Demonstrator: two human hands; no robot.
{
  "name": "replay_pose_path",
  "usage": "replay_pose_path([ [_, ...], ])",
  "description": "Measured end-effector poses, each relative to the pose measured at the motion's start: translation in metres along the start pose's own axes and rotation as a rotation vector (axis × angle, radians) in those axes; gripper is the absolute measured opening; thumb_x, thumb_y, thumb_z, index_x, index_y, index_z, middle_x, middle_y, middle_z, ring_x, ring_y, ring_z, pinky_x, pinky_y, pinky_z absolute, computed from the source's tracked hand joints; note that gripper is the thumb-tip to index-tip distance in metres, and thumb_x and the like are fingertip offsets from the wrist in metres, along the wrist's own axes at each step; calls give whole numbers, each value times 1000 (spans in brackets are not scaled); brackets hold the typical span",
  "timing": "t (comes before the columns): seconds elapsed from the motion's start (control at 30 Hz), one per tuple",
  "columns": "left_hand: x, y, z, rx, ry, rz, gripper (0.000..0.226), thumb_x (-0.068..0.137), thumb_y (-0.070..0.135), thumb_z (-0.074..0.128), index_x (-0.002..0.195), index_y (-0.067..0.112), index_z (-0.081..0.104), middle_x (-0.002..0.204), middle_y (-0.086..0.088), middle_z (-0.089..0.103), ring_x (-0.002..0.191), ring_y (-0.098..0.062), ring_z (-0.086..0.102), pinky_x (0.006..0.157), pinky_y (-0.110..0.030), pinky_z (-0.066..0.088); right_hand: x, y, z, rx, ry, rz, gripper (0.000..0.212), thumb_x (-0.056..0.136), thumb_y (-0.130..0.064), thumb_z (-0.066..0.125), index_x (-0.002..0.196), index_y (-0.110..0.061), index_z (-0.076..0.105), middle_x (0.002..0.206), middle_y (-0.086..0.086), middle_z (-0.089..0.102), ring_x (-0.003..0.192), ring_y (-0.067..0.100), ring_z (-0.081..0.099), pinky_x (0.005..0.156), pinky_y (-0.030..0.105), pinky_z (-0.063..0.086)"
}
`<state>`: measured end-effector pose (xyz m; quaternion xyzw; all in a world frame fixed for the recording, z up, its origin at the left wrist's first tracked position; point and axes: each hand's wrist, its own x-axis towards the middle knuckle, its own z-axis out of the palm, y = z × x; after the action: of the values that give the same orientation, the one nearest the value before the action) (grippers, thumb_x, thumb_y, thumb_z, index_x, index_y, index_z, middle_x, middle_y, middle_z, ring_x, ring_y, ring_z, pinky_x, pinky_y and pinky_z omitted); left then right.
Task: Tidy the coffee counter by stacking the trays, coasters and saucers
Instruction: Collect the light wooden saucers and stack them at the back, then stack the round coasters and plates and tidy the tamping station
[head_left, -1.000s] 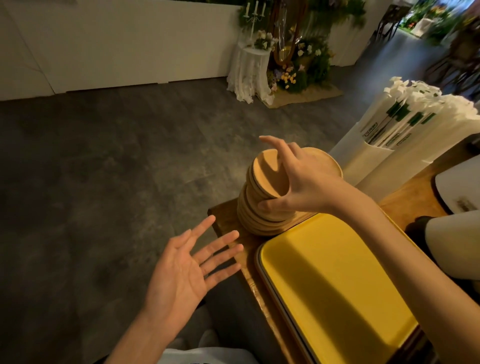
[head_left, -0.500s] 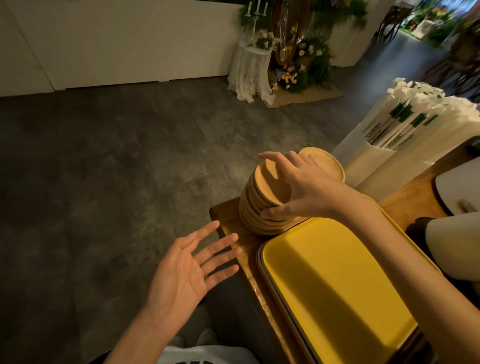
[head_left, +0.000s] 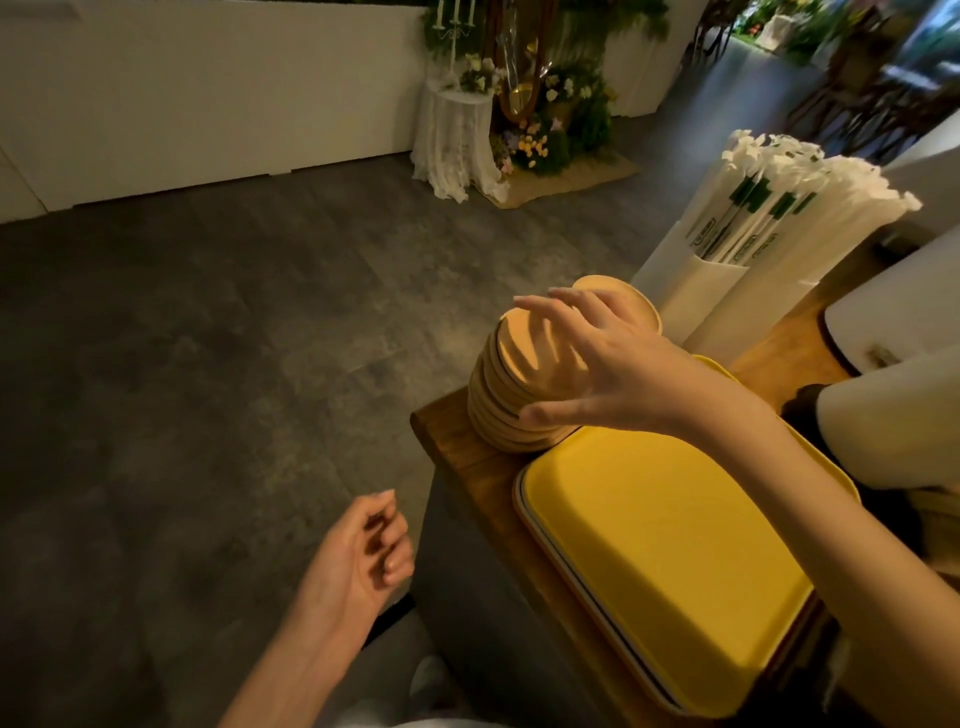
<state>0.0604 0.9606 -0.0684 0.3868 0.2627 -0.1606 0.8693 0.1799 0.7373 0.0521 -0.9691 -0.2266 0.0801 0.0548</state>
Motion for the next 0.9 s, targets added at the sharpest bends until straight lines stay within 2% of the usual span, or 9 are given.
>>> replay_pose_path([
  [0.07,-2,0,-9,43,-13,-6,22,85,21,55,69,17,40,59,1,31,48,-10,25,42,-21,24,-16,-9,-2,27,87,14,84,77,-69,55,149,-41,24,152,-1,33,139,23,25,108,50,37],
  [0.13,-4,0,-21,102,-32,-20,28,92,21,50,66,18,40,56,3,31,45,-9,26,40,-20,25,-33,-19,1,54,248,21,60,86,-57,51,141,-31,44,136,-1,52,124,19,45,93,44,50],
  [0.2,-8,-1,-33,140,-56,-33,36,95,20,47,60,19,39,53,4,30,40,-8,25,36,-19,24,-55,-32,8,109,412,37,38,93,-43,54,126,-23,59,115,-2,65,104,15,59,80,41,54],
  [0.3,-14,-6,-55,147,-78,-47,47,97,18,45,50,21,36,46,5,26,32,-6,21,29,-17,19,-92,-56,26,197,529,128,21,96,-34,56,106,-18,66,92,-5,68,84,10,63,69,37,53],
  [0.5,-25,-39,-83,378,-128,-126,53,97,18,44,46,20,30,39,5,22,29,-7,19,29,-17,16,-187,-106,90,420,576,415,26,99,-42,49,95,-21,65,75,-10,63,68,7,60,58,35,49],
  [0.6,-34,-60,-85,544,-190,-136,55,98,18,45,45,19,30,41,3,21,32,-9,18,32,-19,17,-237,-127,124,543,634,588,21,99,-39,51,90,-25,65,72,-13,61,70,11,61,57,24,47],
  [0.73,-52,-85,-80,727,-292,-170,56,98,20,47,43,17,32,41,1,24,35,-11,20,36,-23,19,-303,-139,160,600,751,811,14,97,-28,55,86,-23,64,69,-11,59,68,13,61,56,25,46],
  [0.9,-77,-118,-67,915,-405,-171,55,98,25,45,44,17,36,47,-1,26,42,-14,24,44,-26,23,-370,-147,196,635,831,1032,18,98,-30,55,81,-26,62,72,-8,59,68,13,59,55,17,42],
])
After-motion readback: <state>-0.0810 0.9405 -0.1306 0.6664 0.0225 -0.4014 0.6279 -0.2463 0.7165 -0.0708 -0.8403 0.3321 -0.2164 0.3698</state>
